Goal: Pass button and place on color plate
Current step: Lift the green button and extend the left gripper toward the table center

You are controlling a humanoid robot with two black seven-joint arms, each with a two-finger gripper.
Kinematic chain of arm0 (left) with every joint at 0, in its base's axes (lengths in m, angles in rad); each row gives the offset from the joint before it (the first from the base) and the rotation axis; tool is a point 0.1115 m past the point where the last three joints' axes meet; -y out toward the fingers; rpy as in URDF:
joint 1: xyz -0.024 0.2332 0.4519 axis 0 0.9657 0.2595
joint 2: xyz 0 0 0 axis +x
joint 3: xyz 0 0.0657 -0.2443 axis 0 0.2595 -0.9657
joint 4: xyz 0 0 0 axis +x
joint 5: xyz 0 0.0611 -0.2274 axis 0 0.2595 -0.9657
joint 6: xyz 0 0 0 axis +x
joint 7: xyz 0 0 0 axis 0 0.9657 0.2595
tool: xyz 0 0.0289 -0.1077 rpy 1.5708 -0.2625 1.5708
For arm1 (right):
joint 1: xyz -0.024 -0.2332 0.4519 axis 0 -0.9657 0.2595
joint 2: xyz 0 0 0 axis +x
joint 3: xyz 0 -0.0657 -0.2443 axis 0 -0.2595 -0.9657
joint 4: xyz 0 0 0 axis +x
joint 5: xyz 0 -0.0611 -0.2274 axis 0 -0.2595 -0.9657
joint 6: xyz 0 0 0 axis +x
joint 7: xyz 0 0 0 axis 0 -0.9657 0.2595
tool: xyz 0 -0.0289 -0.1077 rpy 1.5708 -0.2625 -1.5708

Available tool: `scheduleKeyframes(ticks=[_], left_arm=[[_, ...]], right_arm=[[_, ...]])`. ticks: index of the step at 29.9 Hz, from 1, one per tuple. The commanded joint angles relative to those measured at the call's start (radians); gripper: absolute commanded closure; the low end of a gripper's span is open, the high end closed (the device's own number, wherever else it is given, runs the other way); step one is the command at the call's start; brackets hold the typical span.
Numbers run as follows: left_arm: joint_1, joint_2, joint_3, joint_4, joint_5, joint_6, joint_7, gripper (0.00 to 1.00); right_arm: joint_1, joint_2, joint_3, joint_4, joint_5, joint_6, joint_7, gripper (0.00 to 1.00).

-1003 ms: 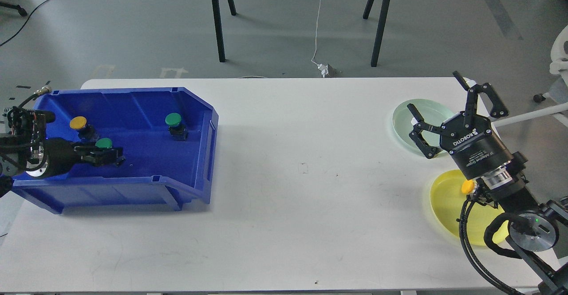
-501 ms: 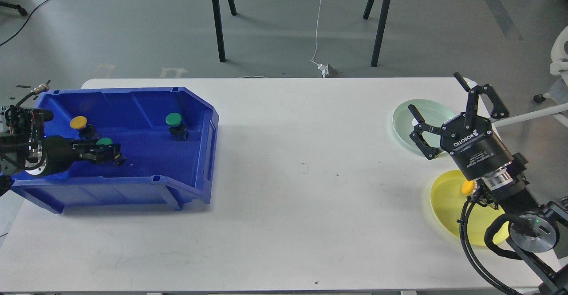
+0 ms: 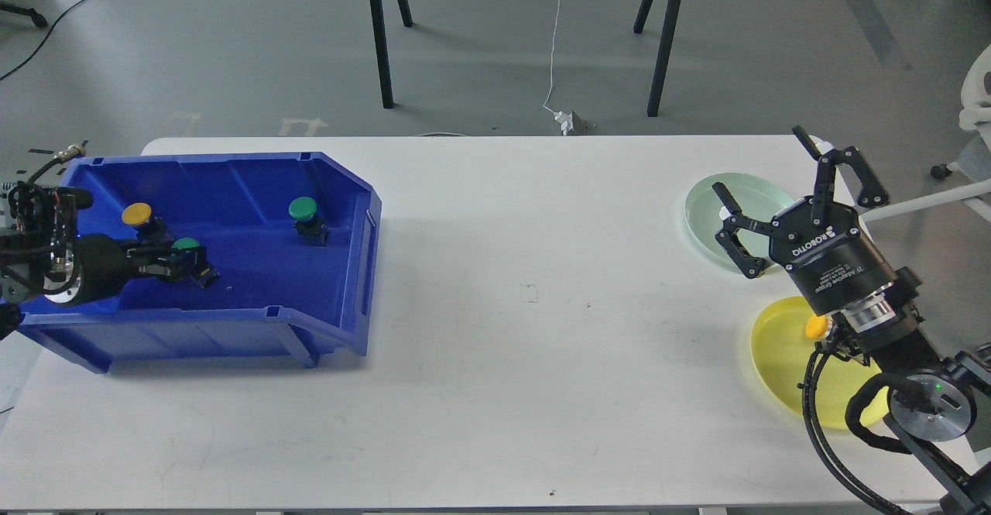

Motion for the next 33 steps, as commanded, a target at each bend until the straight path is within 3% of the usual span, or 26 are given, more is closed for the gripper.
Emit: scheduleKeyframes(ticks=[1, 12, 18, 24, 27, 33], left_arm=[[-0.01, 0.016, -0.016, -0.033, -0.008, -0.001, 0.0, 0.86], [-0.18, 0.317, -0.039, -0.531, -0.214, -0.019, 0.0, 0.86], [-0.203, 0.337, -0.162, -0.76, -0.421, -0.037, 0.0, 0.86], [-0.186, 0.071, -0.174, -0.803, -0.702, -0.016, 0.0, 0.87], [-0.139, -0.092, -0.177, -0.788, -0.765, 0.047, 0.0, 0.87], [-0.061, -0.286, -0.172, -0.705, -0.755, 0.099, 0.0, 0.87]], right_arm=[[0.0, 0.0, 0.001, 0.001, 0.0, 0.0, 0.0, 0.04], [-0.003, -0.004, 0.006, 0.002, 0.0, 0.0, 0.0, 0.04], [-0.009, -0.037, 0.011, 0.004, 0.0, 0.0, 0.0, 0.04], [-0.009, -0.158, 0.008, -0.005, -0.017, 0.0, -0.002, 0.04], [-0.011, -0.218, 0.006, -0.002, -0.017, 0.0, 0.0, 0.04], [-0.008, -0.213, -0.032, 0.016, -0.034, 0.0, -0.009, 0.04]])
